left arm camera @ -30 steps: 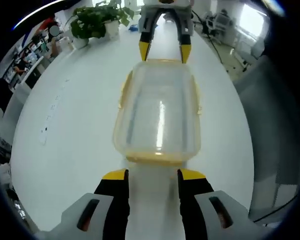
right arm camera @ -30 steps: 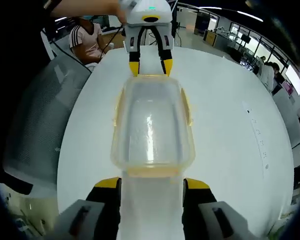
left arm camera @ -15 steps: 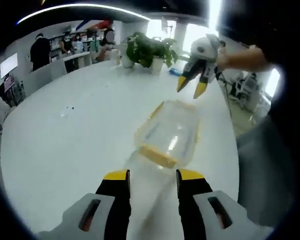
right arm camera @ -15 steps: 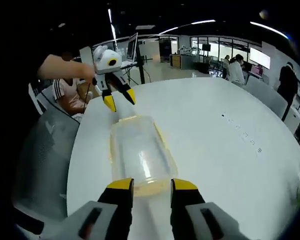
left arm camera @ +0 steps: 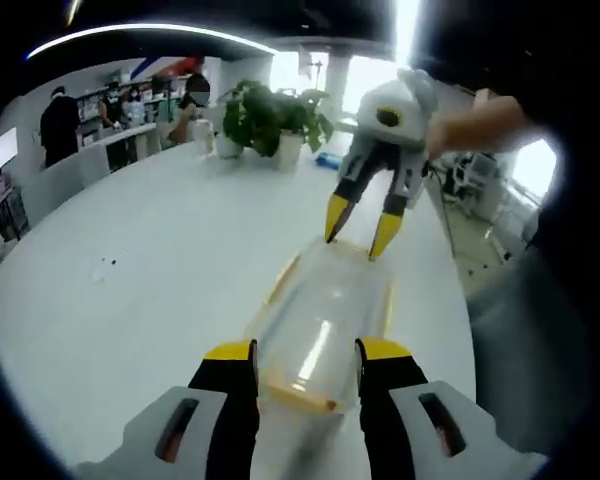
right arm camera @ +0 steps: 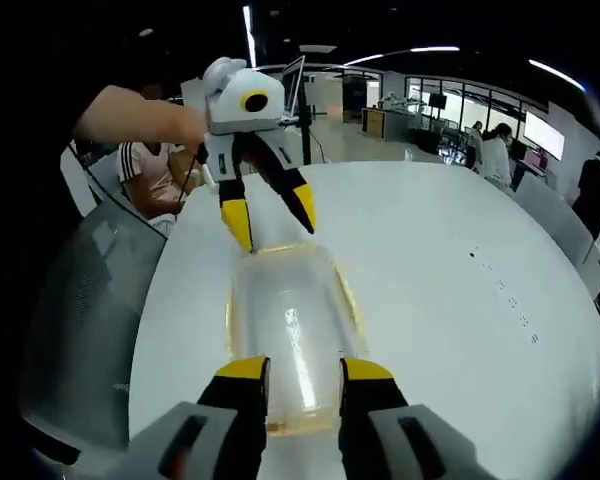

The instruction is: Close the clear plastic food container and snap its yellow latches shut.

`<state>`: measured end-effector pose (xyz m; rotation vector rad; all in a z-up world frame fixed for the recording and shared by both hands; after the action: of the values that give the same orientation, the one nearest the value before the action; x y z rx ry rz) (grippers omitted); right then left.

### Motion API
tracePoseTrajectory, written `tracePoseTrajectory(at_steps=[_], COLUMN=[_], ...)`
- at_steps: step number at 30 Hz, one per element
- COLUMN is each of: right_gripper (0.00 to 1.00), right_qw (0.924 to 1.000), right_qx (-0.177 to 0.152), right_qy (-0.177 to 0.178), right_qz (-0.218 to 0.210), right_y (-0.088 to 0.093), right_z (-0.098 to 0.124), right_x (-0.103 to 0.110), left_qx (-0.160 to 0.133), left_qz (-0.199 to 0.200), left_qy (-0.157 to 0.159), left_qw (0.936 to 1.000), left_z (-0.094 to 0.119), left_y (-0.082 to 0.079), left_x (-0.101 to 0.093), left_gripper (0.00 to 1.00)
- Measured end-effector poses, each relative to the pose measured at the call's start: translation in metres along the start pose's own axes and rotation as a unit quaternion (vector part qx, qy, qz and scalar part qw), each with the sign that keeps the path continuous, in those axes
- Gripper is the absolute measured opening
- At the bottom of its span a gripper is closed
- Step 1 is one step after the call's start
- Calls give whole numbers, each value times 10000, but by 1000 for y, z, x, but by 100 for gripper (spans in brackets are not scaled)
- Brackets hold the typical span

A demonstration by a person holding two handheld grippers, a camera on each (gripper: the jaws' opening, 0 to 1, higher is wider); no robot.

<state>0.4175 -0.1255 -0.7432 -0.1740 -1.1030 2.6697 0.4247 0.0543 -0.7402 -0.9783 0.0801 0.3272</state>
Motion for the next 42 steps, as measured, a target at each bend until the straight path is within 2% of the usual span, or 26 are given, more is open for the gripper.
tracePoseTrajectory(at_steps=[4, 8, 14, 22, 25, 27, 31, 34, 42], right_gripper=[25, 25, 25, 25, 27, 27, 28, 28, 31], right_qw=[9999, 9999, 9997, 9993, 9992, 9992, 9991, 9990, 9980], right_qx=[-109, -48, -82, 6, 6, 12, 40, 97, 241], right_qy=[-78, -126, -199, -224, -269, -244, -218, -246, -352], right_qz=[-15, 87, 93, 283, 287, 318, 358, 371, 476], right_y=[-10, -13, -19, -23, -24, -25, -28, -28, -31], right_z=[-5, -10, -16, -24, -25, -25, -26, -28, -35], right_x=[0, 2, 2, 3, 3, 0, -7, -12, -17], left_qx=[139, 306, 235, 217, 232, 137, 148, 58, 43], left_qz=[-203, -333, -345, -369, -367, -295, -403, -293, -207], left_qy=[170, 248, 375, 449, 407, 365, 341, 296, 222], left_qw=[9996, 9987, 9984, 9981, 9982, 9988, 9985, 9991, 9995], left_z=[-16, -26, -35, -45, -47, -47, -49, -49, -47], left_y=[-6, -7, -15, -18, -17, -18, -18, -19, -16], left_x=[-4, -4, -7, -12, -12, -13, -20, -22, -25], left_gripper=[36, 36, 36, 36, 35, 36, 34, 35, 34])
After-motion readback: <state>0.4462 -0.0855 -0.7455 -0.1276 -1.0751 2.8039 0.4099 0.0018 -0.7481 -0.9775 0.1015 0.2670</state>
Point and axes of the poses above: the point that each gripper's makers call its tool centre point, and the gripper's own axes: z roughly backward along the fingers, x roughly to its left, y roughly out of its underside, the point moved 7 cm from there along z, roughly backward along the fingers, and after that the axes turned 6 degrees about y, right-handed, at the moved point
